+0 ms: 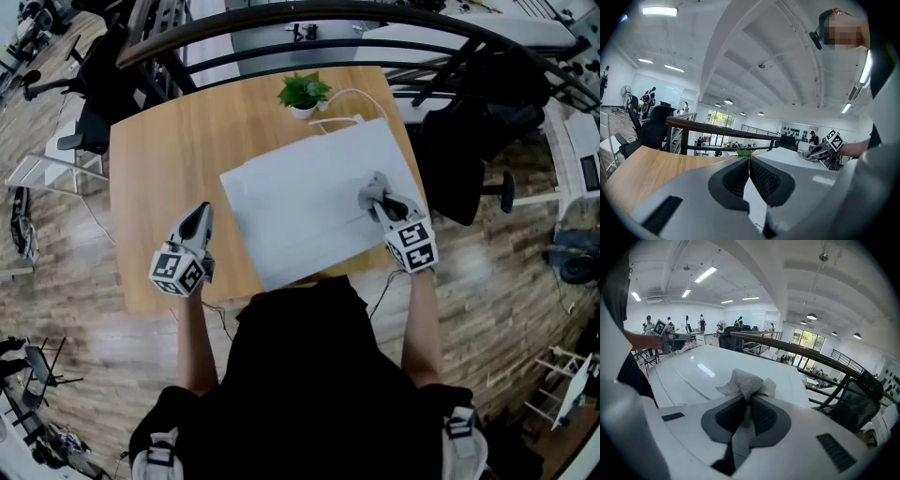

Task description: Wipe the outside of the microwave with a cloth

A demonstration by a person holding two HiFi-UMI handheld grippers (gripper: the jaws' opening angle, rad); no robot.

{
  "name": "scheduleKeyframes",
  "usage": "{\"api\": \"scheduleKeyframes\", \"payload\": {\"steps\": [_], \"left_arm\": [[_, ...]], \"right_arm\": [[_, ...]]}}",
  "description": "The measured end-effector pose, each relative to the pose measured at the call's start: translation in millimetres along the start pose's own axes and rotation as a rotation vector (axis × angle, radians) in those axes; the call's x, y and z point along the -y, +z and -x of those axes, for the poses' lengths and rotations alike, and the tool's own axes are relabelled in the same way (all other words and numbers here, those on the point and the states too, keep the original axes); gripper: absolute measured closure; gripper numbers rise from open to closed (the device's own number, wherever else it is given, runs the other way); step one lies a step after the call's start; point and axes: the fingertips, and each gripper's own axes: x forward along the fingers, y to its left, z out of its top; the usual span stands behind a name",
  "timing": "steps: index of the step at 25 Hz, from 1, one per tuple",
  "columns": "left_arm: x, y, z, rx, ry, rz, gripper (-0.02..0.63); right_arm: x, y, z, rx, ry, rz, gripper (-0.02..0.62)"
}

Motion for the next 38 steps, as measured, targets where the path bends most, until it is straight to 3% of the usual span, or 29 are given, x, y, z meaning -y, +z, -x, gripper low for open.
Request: {"api": "scheduleKeyframes", "payload": {"steps": [14, 38], "left_arm": [[-40, -13, 45, -0.020, -0.005, 0.004, 0.603], [-72, -16, 62, -0.036, -0.090, -0.001, 0.603]], "right_arm": [[-43, 18, -13, 0.000, -0.027, 0.010, 0.568], [-126, 45, -29, -0.036, 0.014, -0.005, 0.568]]}}
